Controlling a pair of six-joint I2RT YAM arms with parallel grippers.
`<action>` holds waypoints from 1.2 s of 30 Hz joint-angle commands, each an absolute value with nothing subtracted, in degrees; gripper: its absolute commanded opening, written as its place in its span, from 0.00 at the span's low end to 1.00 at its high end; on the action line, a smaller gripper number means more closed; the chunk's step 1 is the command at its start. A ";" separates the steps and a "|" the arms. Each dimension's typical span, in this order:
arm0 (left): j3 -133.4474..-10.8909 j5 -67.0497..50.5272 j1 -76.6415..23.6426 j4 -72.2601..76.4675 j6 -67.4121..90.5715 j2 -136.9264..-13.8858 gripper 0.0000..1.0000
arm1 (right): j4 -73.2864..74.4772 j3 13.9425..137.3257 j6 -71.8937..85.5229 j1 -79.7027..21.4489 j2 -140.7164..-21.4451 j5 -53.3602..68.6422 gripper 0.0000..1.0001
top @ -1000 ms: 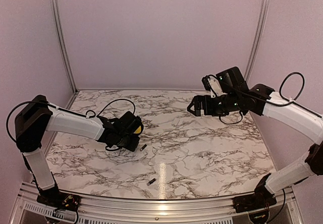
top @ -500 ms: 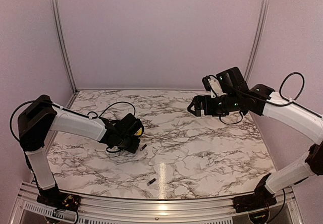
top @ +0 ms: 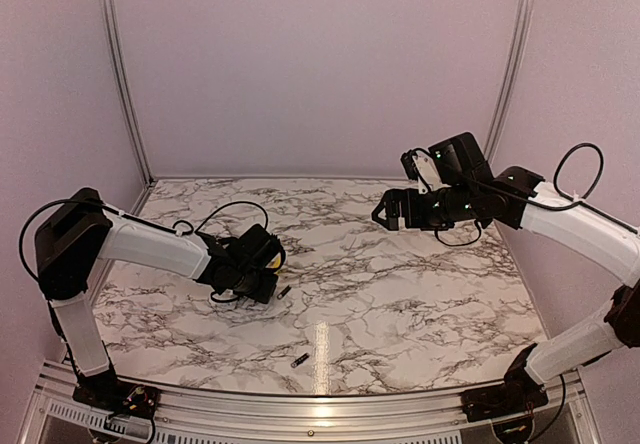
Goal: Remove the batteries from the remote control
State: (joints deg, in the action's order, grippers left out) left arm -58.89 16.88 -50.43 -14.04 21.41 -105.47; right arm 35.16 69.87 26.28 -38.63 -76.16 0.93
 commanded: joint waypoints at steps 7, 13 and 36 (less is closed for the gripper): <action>-59.37 19.52 -50.14 -13.14 15.36 -94.46 0.71 | 36.15 73.87 23.21 -37.51 -76.68 -1.85 0.99; -59.82 25.00 -50.10 -14.11 11.95 -88.34 0.99 | 37.49 77.78 20.39 -36.93 -78.95 -2.89 0.98; -59.89 30.47 -32.29 -13.30 -2.83 -66.27 0.99 | 32.31 83.91 15.32 -18.03 -80.68 4.49 0.98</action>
